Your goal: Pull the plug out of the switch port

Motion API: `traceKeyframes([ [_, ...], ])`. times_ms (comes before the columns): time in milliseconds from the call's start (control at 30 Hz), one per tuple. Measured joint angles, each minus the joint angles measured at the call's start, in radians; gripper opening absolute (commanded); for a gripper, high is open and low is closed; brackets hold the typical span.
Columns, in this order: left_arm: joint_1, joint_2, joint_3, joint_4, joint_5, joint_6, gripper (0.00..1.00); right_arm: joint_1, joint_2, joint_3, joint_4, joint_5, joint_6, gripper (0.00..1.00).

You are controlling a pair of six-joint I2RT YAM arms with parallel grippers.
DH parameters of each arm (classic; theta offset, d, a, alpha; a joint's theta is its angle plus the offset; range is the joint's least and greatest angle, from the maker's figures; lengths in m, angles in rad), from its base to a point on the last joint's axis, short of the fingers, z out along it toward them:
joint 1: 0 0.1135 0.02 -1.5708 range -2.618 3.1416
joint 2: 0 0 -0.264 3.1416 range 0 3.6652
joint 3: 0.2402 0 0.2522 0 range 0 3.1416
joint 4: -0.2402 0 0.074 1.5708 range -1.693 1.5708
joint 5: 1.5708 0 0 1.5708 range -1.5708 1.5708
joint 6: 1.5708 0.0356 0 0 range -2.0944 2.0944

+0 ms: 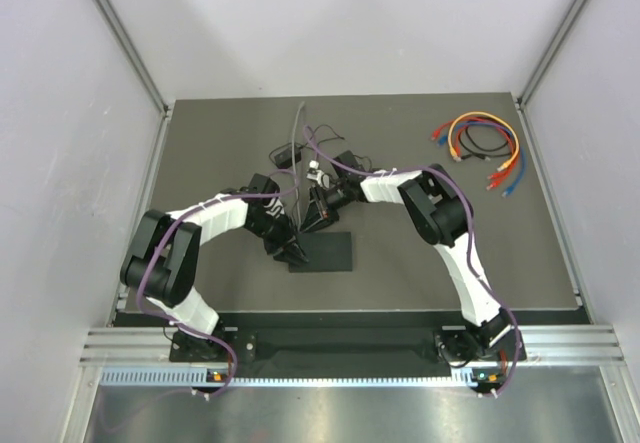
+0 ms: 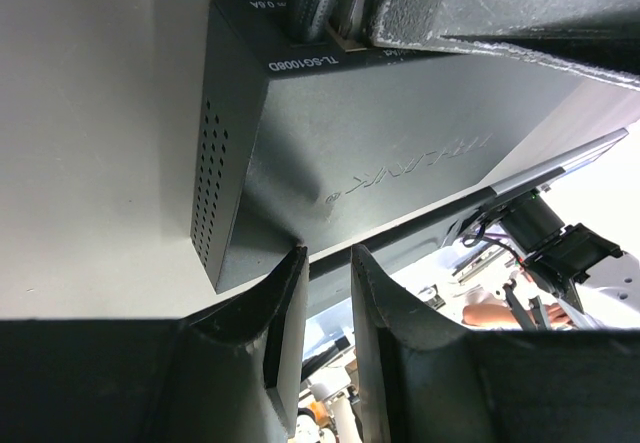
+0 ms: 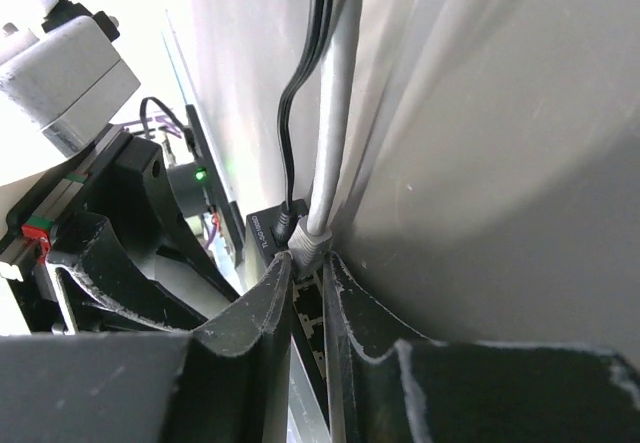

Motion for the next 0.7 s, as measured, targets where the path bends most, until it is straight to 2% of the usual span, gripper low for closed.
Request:
traceKeyframes([
  [33,0.000,0.000,0.000,0.000,0.000,0.000,0.30,0.000,0.002,0.000,0.003,-0.002,0.005,0.12],
  [100,0.000,0.001,0.000,0.000,0.000,0.000,0.30,-0.001,0.002,0.001,-0.002,-0.001,0.005,0.01],
  [133,0.000,0.002,0.000,0.000,0.001,0.000,0.30,-0.001,0.002,0.003,-0.007,0.001,0.004,0.00],
  [300,0.000,0.007,0.003,-0.005,0.003,0.000,0.30,-0.001,0.002,0.005,-0.011,0.016,0.023,0.00],
  [500,0.000,0.023,0.011,-0.024,0.010,-0.002,0.29,0.002,-0.090,-0.199,0.270,0.129,0.251,0.00],
  [600,0.000,0.029,0.008,-0.029,0.026,-0.009,0.29,0.003,-0.092,-0.242,0.365,0.143,0.378,0.00],
  [700,0.000,0.029,0.001,-0.033,0.038,-0.013,0.29,0.007,-0.090,-0.220,0.322,0.170,0.393,0.00],
])
